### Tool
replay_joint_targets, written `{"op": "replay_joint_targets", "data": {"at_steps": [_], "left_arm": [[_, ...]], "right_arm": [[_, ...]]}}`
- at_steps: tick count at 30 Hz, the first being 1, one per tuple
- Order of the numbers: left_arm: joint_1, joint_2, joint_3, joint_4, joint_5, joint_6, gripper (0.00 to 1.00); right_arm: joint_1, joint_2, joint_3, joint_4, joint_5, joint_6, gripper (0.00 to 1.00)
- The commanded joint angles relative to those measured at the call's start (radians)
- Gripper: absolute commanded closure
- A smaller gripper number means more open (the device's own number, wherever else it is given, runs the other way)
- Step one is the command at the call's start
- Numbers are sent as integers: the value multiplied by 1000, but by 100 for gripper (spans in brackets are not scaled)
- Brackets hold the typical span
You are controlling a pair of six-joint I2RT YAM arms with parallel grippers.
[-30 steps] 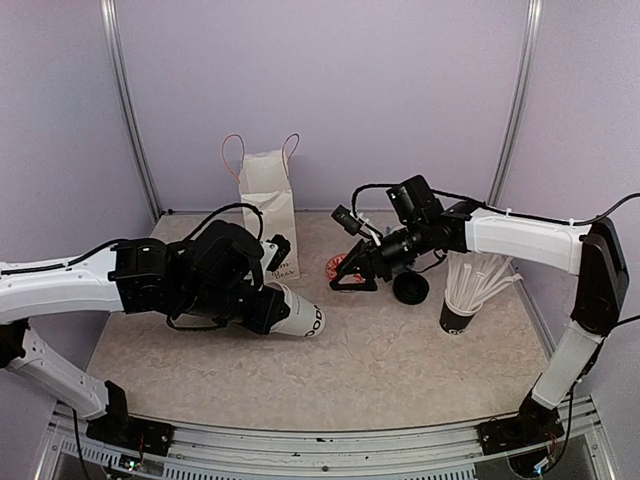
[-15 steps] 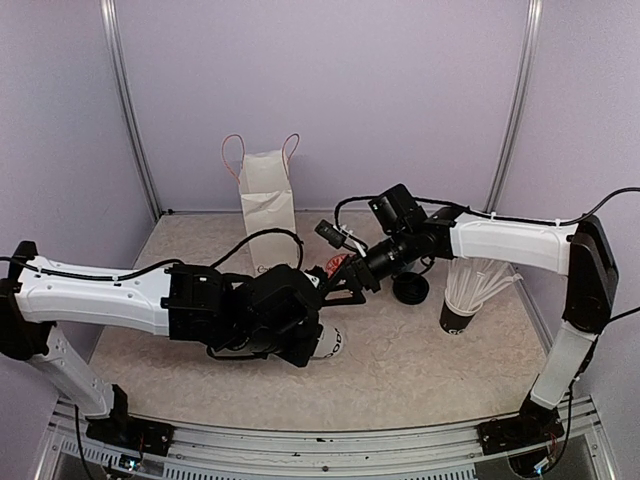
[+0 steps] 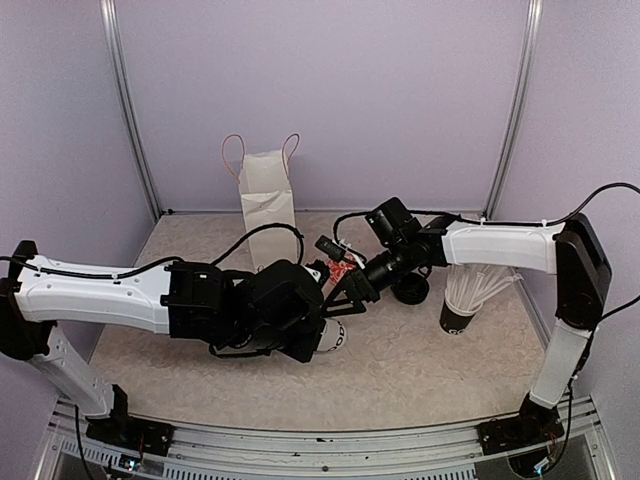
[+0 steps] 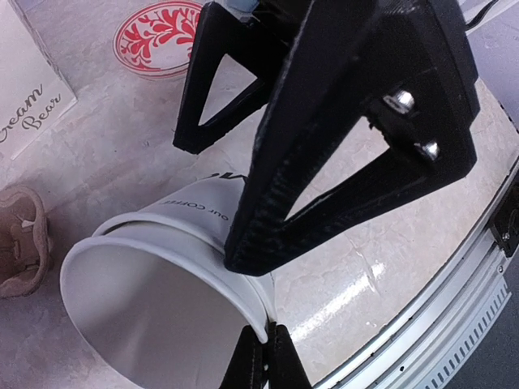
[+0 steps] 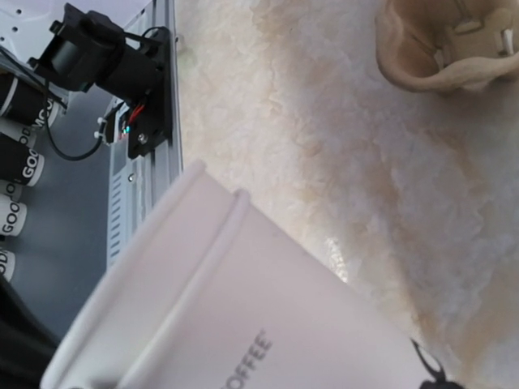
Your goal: Pack the takeout coffee
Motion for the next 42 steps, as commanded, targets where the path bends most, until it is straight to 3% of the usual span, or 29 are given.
{"op": "replay_joint_targets", "data": {"at_steps": [1,7,14,19,23,27,30,34,38,42], "left_arm": [[-6,3,41,35,19,12,100],[-8,-2,51,39,6,-1,100],[-11,-25,75,-27,-19,-51,100],[-11,-30,91,-80,-25,-78,100],[-11,-18,103,-117,-20,-94,100],[-10,14,126,-170,-4,-94,100],[-9,23,144,-219,27,-65,100],[1,-21,133,-254,30,-37,100],[24,-124,80,-198,66,-4,100],[63,-246,-13,-76,169,28,100]], "right_arm": [[7,19,-6,11,-34,6,9],[8,39,-13,-6,7,17,9],[8,88,10,-78,230,31,16],[8,103,34,-87,219,28,18],[6,76,41,-75,117,-8,18],[0,16,53,-117,54,-204,18],[-1,-6,84,-262,7,-489,18],[-2,-108,-44,-276,60,-735,11],[-2,-135,-117,-220,70,-741,1],[5,-128,-110,-177,45,-693,0]]}}
